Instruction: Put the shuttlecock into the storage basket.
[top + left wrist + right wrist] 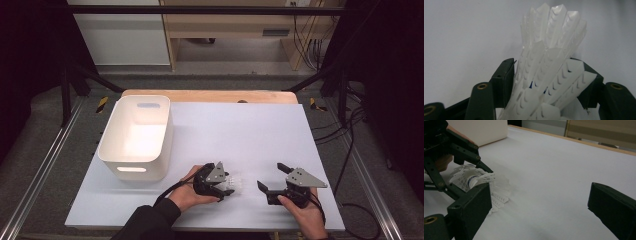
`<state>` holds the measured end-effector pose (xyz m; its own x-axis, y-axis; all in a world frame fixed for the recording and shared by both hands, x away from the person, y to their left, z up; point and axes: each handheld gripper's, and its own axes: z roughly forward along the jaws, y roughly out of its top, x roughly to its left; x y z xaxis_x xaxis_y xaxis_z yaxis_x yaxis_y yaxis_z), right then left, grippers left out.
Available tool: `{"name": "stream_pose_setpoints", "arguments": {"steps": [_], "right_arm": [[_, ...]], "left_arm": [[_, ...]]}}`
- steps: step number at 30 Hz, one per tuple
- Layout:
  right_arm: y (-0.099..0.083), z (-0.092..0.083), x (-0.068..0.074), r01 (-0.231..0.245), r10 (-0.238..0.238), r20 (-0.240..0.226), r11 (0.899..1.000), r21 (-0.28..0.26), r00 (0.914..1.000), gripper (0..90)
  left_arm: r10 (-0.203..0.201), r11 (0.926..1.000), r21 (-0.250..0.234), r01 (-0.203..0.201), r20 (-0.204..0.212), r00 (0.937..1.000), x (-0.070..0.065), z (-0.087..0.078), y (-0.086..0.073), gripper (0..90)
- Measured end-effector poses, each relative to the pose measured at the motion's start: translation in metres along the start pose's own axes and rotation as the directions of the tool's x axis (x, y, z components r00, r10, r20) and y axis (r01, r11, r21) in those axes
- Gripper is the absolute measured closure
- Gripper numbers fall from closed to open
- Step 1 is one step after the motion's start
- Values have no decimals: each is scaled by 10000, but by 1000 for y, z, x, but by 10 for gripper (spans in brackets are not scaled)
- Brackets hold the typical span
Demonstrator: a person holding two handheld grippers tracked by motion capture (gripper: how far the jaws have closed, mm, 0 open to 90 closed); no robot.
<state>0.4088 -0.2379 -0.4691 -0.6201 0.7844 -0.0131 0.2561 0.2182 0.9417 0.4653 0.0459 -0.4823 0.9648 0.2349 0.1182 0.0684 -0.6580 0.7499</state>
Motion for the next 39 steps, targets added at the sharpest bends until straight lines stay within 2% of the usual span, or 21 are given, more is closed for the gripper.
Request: {"name": "stream_pose_setpoints", "arguments": {"steps": [10, 23, 29, 31, 39], "right_arm": [[0, -1, -1, -71, 72, 23, 10000, -45, 10000, 53], [0, -1, 0, -71, 71, 11, 10000, -51, 10000, 52], [0, -1, 0, -79, 79, 24, 9999, -68, 10000, 51], [0, -1, -1, -105, 105, 21, 9999, -90, 9999, 51], [0, -2, -2, -235, 236, 51, 9996, -174, 9997, 51]], "left_arm": [[156, 9999, -38, -158, -309, 9994, -2, 0, -1, 523], [316, 9995, 56, -314, -498, 9983, -3, -3, 3, 642], [150, 9999, 21, -149, -599, 9981, -1, -6, 4, 645], [-54, 9999, -159, 43, -674, 9977, 0, -8, 4, 645], [-357, 9972, -687, 280, -1132, 9929, 10, -23, 14, 645]]}}
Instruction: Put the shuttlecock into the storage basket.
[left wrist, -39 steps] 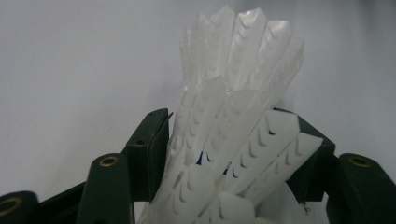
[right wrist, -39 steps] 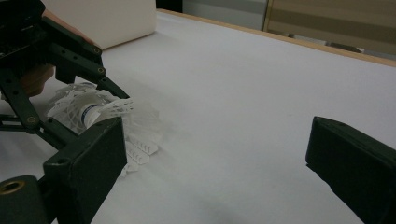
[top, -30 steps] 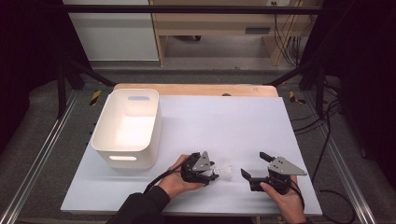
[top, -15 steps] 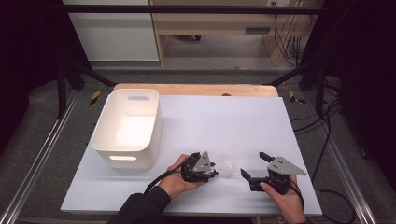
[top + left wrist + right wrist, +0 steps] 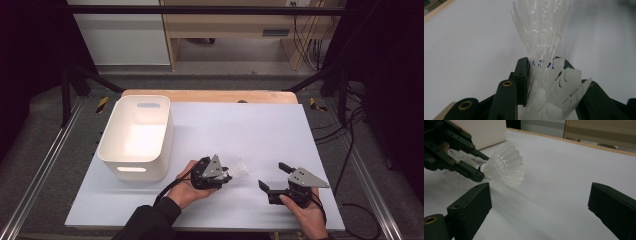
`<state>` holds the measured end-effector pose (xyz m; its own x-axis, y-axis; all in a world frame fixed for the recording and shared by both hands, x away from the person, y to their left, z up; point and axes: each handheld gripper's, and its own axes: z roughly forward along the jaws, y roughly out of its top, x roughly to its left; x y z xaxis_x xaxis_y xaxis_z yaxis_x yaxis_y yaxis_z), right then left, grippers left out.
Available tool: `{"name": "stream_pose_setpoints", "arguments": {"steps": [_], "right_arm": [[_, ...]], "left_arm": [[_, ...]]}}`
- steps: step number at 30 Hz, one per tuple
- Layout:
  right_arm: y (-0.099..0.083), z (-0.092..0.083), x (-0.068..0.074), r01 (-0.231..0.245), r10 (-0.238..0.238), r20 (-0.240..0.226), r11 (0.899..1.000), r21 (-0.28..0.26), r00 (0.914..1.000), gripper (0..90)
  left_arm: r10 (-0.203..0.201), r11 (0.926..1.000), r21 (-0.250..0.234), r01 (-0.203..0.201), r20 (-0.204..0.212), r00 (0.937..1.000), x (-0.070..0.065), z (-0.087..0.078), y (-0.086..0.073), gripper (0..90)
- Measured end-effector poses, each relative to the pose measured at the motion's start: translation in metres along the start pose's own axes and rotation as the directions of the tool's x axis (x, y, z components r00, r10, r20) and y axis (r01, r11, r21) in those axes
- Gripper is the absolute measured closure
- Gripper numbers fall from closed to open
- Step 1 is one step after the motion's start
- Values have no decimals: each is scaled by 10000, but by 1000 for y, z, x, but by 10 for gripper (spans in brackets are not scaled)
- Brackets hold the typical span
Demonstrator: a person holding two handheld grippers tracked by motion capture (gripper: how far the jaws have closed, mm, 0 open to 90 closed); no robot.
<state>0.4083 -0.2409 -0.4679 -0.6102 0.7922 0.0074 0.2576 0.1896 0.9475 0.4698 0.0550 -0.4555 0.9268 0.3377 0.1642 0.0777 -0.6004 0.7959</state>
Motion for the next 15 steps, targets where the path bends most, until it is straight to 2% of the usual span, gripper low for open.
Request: {"name": "stream_pose_setpoints", "arguments": {"steps": [6, 15], "right_arm": [[0, 0, -2, -12, 13, 71, 10000, -74, 10000, 42], [0, -2, -2, 33, -32, 116, 9999, -96, 9999, 40]], "left_arm": [[-172, 9986, -496, 154, -373, 9992, 10, -15, 18, 646], [-90, 9957, -931, 14, -807, 9967, 21, -34, 44, 646]]}}
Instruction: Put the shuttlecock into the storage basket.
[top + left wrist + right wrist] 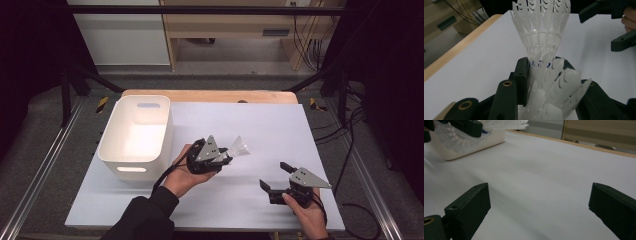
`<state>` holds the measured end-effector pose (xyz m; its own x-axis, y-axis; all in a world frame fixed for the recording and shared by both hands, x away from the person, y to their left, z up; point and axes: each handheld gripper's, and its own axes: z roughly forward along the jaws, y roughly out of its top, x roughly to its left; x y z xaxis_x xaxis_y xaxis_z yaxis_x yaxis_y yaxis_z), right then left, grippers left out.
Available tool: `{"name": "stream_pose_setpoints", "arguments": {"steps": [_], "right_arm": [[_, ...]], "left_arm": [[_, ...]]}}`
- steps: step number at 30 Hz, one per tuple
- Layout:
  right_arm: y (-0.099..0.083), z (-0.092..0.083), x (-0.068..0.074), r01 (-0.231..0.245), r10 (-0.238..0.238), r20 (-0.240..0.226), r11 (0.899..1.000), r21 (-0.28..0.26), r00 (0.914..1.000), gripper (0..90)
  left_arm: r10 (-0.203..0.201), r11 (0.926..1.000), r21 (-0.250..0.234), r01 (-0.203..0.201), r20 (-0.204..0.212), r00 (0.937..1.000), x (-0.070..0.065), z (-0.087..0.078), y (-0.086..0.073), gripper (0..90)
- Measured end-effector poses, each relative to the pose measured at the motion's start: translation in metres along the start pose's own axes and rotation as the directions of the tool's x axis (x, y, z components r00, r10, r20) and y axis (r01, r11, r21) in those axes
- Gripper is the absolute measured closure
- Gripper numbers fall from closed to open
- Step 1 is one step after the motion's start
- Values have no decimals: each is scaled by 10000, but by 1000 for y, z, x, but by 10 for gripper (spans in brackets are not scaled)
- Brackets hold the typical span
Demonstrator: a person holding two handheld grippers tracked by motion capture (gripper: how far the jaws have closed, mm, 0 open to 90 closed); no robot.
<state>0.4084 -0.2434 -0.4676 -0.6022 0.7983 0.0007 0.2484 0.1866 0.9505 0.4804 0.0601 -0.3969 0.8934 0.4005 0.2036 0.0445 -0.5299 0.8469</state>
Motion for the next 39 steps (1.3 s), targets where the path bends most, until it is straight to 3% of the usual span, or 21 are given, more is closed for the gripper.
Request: {"name": "stream_pose_setpoints", "arguments": {"steps": [8, 18, 27, 39], "right_arm": [[0, -2, -1, 47, -46, 153, 10000, -73, 9999, 56], [0, -2, 0, 227, -221, 297, 9995, -209, 9993, 60], [-1, -1, 1, 366, -351, 440, 9988, -330, 9984, 60], [-1, 0, 1, 490, -459, 619, 9975, -501, 9970, 58]], "left_arm": [[-285, 9975, -659, 261, -350, 9990, 16, -22, 25, 646], [-548, 9930, -1088, 459, -801, 9953, 41, -47, 46, 646], [-1093, 9818, -1687, 869, -1284, 9857, 65, -77, 58, 646], [-1533, 9739, -1957, 1148, -1945, 9688, 90, -104, 52, 646]]}}
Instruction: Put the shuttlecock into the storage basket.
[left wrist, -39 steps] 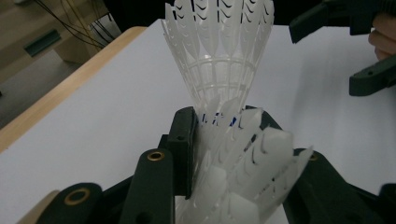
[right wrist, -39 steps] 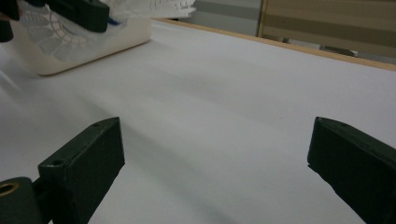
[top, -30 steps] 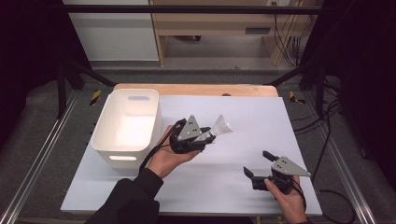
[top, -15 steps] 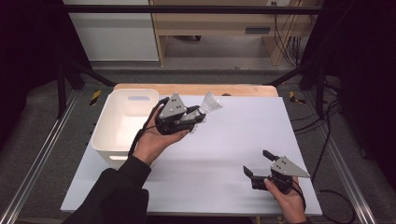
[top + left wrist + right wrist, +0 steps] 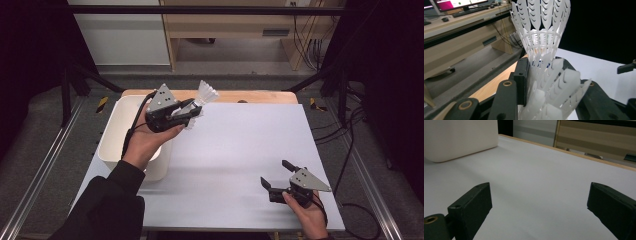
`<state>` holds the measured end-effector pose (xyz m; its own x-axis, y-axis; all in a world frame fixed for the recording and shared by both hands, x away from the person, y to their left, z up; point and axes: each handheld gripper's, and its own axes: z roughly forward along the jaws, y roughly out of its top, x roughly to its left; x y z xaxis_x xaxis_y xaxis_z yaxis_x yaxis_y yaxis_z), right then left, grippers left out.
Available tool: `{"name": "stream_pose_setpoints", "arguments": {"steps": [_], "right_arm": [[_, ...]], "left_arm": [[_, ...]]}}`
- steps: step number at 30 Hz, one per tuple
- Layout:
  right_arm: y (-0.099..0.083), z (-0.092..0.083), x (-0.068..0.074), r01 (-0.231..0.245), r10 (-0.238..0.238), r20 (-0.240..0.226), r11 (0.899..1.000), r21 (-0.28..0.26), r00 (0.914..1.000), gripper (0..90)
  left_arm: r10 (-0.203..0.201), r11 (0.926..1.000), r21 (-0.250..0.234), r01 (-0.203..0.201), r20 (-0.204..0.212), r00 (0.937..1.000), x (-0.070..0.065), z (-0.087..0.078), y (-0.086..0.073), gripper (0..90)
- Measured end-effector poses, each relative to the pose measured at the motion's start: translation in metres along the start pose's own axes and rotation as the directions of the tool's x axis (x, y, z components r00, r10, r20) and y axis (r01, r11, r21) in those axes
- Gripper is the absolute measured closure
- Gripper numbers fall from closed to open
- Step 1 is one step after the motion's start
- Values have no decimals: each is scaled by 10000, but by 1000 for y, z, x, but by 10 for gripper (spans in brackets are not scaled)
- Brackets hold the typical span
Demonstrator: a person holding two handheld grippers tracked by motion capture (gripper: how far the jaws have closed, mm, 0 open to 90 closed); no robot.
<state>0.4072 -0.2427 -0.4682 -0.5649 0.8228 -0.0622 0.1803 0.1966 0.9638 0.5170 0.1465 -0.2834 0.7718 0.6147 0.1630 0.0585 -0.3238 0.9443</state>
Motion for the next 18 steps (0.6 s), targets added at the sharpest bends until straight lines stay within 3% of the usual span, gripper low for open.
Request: {"name": "stream_pose_setpoints", "arguments": {"steps": [9, 18], "right_arm": [[0, 0, -1, 31, -31, 57, 10000, -50, 10000, 61], [0, 0, 0, 40, -40, 21, 10000, -48, 10000, 61]], "left_arm": [[-392, 9989, -271, 379, -506, 9980, 23, -14, -3, 646], [-896, 9944, -643, 839, -902, 9919, 45, -24, -8, 646]]}}
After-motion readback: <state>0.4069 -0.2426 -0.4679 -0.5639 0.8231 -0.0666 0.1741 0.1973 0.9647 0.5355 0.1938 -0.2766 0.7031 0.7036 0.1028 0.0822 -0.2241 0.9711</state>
